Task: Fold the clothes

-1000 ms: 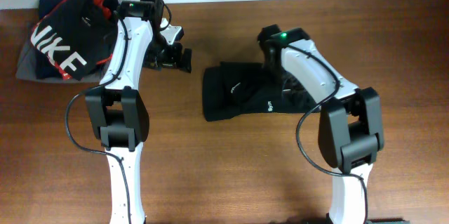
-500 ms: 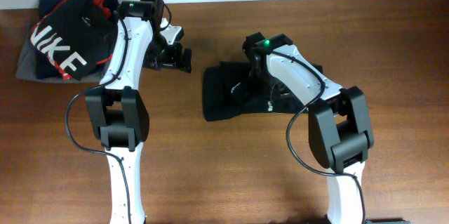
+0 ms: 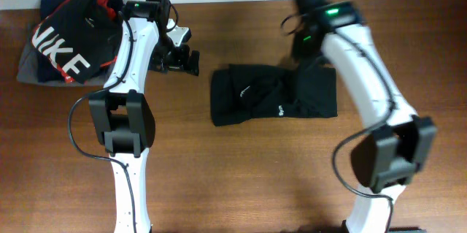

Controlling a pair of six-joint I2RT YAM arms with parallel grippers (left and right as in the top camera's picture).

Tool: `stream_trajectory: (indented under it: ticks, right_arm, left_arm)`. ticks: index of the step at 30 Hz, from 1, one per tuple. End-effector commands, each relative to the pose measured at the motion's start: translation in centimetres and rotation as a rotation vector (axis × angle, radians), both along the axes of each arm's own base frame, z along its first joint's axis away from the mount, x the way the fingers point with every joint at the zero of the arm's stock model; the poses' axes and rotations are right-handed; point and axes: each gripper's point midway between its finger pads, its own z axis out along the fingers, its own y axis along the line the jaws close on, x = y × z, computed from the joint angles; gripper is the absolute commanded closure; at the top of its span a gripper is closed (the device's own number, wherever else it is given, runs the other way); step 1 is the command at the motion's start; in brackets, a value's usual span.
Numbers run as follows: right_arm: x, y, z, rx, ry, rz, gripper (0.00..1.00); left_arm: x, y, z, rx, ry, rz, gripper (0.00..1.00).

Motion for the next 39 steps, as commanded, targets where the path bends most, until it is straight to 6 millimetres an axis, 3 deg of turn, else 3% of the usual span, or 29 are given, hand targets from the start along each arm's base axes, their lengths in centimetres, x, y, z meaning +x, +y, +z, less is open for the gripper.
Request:
stream_trajectory:
  ticks: [1,4,8,13,20,23,27,29,34,37,39]
  right_arm:
    - [0.6,0.2,-1.4,0.213,0.046,0.03,0.96]
    - [1.4,-0.9,-3.1,0.268,0.07,0.001,0.96]
    - [2.0,-0.5,-5.8,0.324,0.116,-0.003,0.96]
    - [2.5,2.2,-9.3,0.414,0.176,0.056,0.96]
    - [1.3,4.9,-15.1,0.415,0.311,0.082,0.96]
    - [1.0,6.2,-16.0,0.412,0.327,0.11,0.96]
    - [1.3,8.5,-14.0,0.478,0.285,0.17,0.96]
    - [1.8,8.4,-10.9,0.477,0.223,0.181,0.96]
    - [2.4,4.8,-3.5,0.411,0.06,0.124,0.96]
    - [2.2,1.5,-0.6,0.35,-0.003,0.067,0.96]
    - [2.0,-0.5,-0.3,0.315,-0.009,0.029,0.96]
  left_arm:
    - [-0.2,-0.2,-0.6,-0.01,0.015,-0.014,0.01]
    - [-0.2,-0.2,-0.6,-0.01,0.013,-0.014,0.01]
    - [-0.2,-0.3,-0.6,-0.01,0.013,-0.014,0.01]
    - [-0.1,-0.3,-0.6,-0.01,0.012,-0.014,0.01]
    - [-0.1,-0.3,-0.6,-0.01,0.013,-0.014,0.01]
    - [-0.1,-0.3,-0.6,-0.01,0.013,-0.014,0.01]
    - [-0.1,-0.3,-0.6,-0.01,0.013,-0.014,0.01]
    - [-0.1,-0.2,-0.6,-0.01,0.013,-0.014,0.01]
    - [-0.2,-0.2,-0.6,-0.01,0.014,-0.014,0.01]
    - [-0.1,-0.3,-0.6,-0.01,0.013,-0.014,0.01]
    - [-0.1,-0.3,-0.6,-0.01,0.013,-0.014,0.01]
